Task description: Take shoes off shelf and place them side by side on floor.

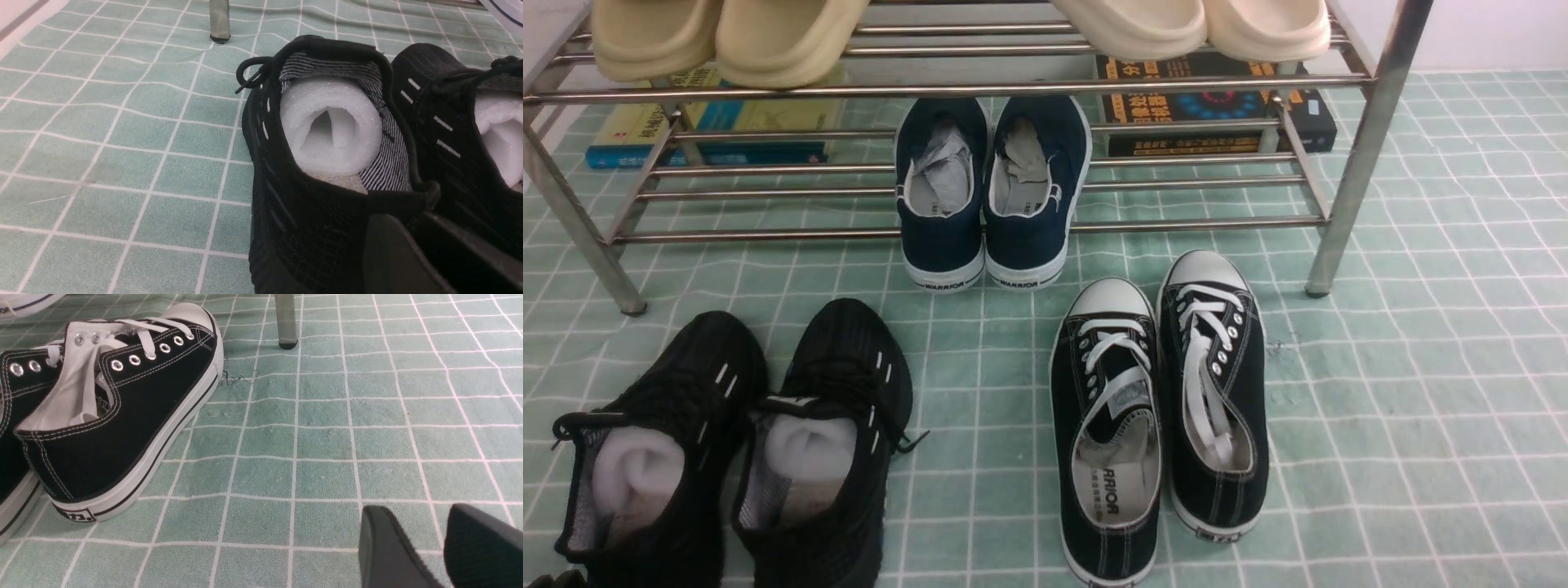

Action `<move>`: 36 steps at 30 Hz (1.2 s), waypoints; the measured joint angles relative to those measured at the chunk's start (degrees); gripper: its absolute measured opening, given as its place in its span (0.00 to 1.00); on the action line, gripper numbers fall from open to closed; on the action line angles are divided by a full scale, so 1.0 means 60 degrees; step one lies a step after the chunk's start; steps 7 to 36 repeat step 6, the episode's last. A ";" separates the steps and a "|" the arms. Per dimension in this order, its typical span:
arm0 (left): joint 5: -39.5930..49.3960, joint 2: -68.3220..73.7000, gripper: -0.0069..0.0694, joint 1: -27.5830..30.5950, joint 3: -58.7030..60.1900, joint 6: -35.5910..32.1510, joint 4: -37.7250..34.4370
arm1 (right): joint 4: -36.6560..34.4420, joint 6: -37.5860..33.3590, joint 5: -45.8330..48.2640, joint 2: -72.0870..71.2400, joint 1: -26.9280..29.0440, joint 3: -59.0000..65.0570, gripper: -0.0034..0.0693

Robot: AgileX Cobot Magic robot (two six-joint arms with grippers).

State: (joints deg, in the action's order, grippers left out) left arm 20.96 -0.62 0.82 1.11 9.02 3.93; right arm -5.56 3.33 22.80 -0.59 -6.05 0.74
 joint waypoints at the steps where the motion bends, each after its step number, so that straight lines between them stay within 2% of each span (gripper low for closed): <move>1: 0.0000 0.0000 0.26 0.0000 0.0000 0.0000 0.0000 | 0.0000 0.0000 0.0000 0.0000 0.0000 0.0000 0.38; 36: 0.0000 0.0000 0.27 0.0000 0.0000 0.0000 0.0002 | 0.0000 0.0000 0.0000 0.0000 0.0000 0.0000 0.38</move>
